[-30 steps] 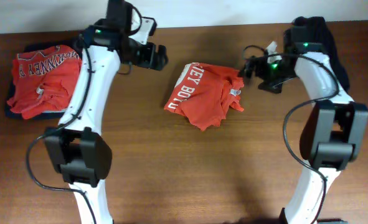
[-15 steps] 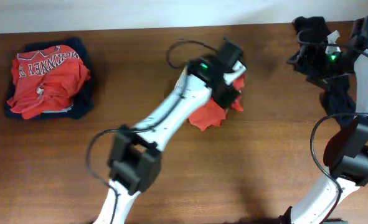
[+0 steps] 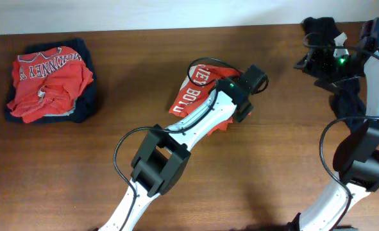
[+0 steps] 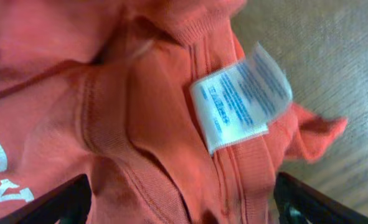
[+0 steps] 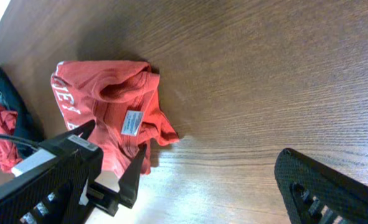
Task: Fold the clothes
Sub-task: 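Grasp the folded orange shirt with the left gripper and lift it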
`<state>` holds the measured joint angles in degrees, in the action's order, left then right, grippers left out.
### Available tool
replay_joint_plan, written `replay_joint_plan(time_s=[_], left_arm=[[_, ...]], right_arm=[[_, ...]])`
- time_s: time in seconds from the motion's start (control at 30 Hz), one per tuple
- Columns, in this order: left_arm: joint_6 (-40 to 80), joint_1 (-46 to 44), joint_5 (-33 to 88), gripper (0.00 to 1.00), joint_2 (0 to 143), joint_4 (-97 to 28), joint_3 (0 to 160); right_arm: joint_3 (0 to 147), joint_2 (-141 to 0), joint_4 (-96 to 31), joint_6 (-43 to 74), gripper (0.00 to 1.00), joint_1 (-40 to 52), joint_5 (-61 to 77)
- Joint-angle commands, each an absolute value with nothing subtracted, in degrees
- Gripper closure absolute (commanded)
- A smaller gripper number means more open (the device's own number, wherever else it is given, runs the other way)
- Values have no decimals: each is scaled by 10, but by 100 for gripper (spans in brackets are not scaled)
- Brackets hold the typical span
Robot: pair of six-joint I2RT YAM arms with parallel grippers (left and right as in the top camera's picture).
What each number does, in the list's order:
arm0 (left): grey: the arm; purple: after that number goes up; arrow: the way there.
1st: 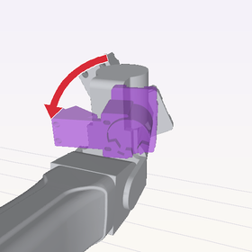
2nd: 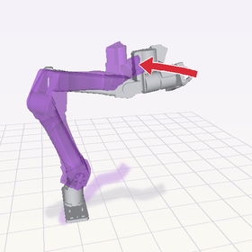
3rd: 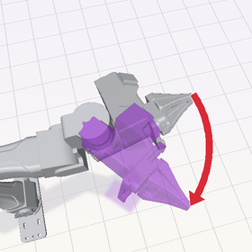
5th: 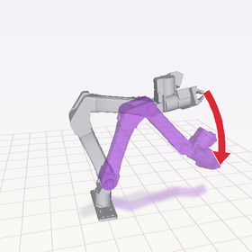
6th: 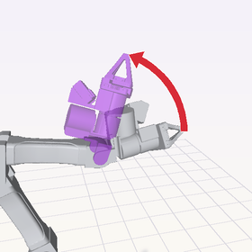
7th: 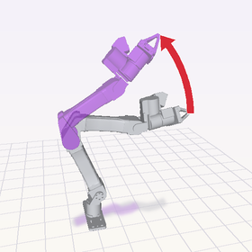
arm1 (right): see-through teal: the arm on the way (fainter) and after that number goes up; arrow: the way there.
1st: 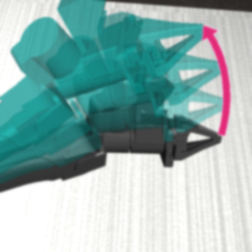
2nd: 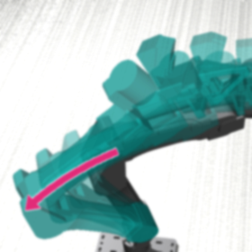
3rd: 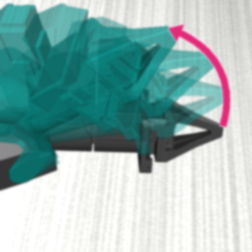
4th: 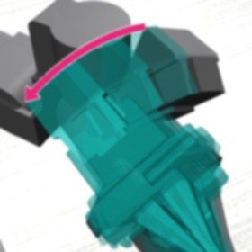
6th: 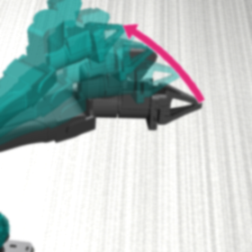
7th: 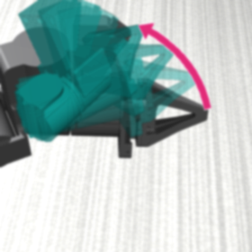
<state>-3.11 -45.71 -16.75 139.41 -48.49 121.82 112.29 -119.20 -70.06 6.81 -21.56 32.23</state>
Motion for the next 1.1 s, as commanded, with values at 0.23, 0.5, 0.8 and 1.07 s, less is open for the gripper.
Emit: replay_joint_plan(time_s=[0.23,0.5,0.8,1.07], left_arm=[[20,-478,-213,10,1444,-471,1221],[31,-484,-224,41,1454,-469,1221],[30,-481,-272,93,1489,-496,1221],[0,-447,-319,100,1457,-534,1246]], right_arm=[[1128,-1185,-701,47,1,-215,324],[1128,-1185,-701,47,1,-214,324],[1128,-1185,-701,43,1,-214,324],[1128,-1185,-703,32,1,-214,324]])
